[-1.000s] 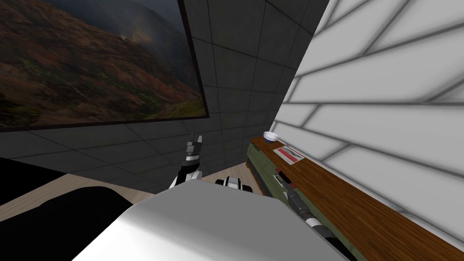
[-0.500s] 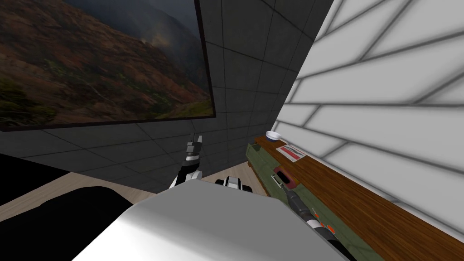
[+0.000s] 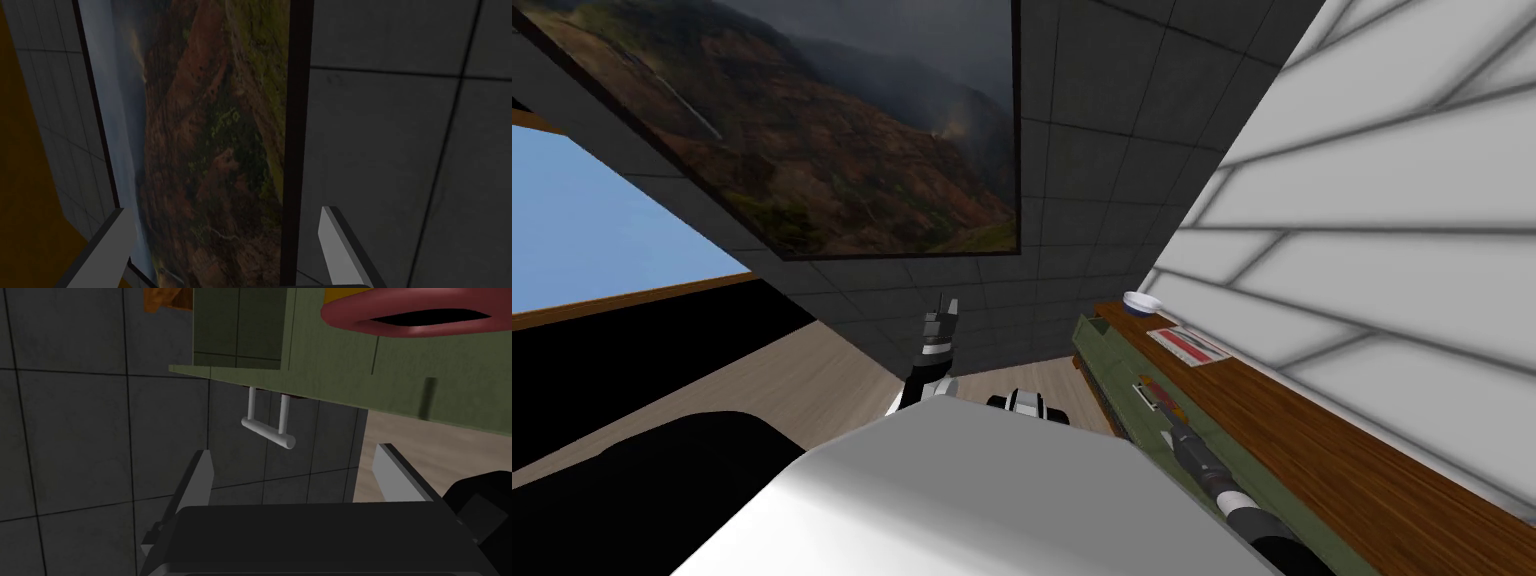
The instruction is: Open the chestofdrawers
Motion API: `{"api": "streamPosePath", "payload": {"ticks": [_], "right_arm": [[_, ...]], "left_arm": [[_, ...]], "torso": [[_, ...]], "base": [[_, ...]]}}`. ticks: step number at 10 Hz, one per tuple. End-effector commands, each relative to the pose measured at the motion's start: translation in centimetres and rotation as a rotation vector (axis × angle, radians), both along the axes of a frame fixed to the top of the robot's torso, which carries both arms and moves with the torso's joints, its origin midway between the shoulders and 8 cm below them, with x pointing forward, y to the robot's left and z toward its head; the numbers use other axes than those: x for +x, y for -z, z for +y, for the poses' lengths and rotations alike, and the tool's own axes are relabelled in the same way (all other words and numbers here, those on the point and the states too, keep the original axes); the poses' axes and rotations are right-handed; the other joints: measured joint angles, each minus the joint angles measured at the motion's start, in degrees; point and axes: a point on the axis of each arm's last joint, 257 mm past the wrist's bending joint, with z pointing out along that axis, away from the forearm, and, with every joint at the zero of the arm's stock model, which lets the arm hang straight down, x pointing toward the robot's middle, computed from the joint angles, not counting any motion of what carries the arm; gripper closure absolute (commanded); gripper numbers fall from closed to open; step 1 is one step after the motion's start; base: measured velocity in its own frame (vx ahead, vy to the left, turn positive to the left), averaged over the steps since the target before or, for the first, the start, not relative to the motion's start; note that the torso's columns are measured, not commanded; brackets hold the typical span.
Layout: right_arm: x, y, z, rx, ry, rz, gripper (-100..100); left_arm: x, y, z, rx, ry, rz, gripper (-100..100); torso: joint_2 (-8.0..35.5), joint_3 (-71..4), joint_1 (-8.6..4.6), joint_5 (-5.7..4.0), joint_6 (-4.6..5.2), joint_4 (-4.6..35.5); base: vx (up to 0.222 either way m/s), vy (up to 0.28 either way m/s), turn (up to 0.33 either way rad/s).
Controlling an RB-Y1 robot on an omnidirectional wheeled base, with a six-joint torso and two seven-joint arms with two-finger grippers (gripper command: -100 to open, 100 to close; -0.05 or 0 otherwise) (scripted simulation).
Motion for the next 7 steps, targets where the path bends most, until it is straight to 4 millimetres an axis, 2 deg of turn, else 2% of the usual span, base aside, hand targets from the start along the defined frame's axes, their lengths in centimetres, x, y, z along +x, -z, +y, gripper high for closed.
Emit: {"api": "streamPosePath", "payload": {"ticks": [1, 2, 3, 6, 7], "right_arm": [[-0.3, -0.8, -3.6, 0.003, 0.08, 0.005, -100], [-0.3, -0.8, -3.6, 0.004, 0.08, 0.005, -100], [-0.4, -1.4, -5.8, 0.002, 0.125, 0.004, -100], [-0.5, -4.0, -12.2, -0.01, 0.257, -0.016, -100], [-0.5, -4.0, -12.2, -0.004, 0.26, -0.017, -100]], "left_arm": [[0.0, 0.0, 0.0, 0.0, 0.0, 0.0, 0], [0.0, 0.0, 0.0, 0.0, 0.0, 0.0, 0], [0.0, 0.0, 0.0, 0.0, 0.0, 0.001, 0], [0.0, 0.0, 0.0, 0.0, 0.0, 0.0, 0], [0.0, 0.0, 0.0, 0.0, 0.0, 0.0, 0]], "torso": [[-0.4, -0.24, -0.1, -0.03, 0.01, -0.11], [-0.53, -0.36, -0.11, -0.04, -0.06, -0.16], [-0.57, -0.37, -0.08, -0.03, 0.02, -0.17], [0.03, 0.02, 0.18, 0.04, -0.03, 0.01], [0.06, 0.02, 0.14, 0.03, -0.02, 0.01]], "base": [[-0.127, 0.049, 0.351], [-0.077, 0.039, 0.136], [-0.07, 0.055, 0.267], [-0.178, 0.126, 0.409], [-0.162, 0.1, 0.228]]}}
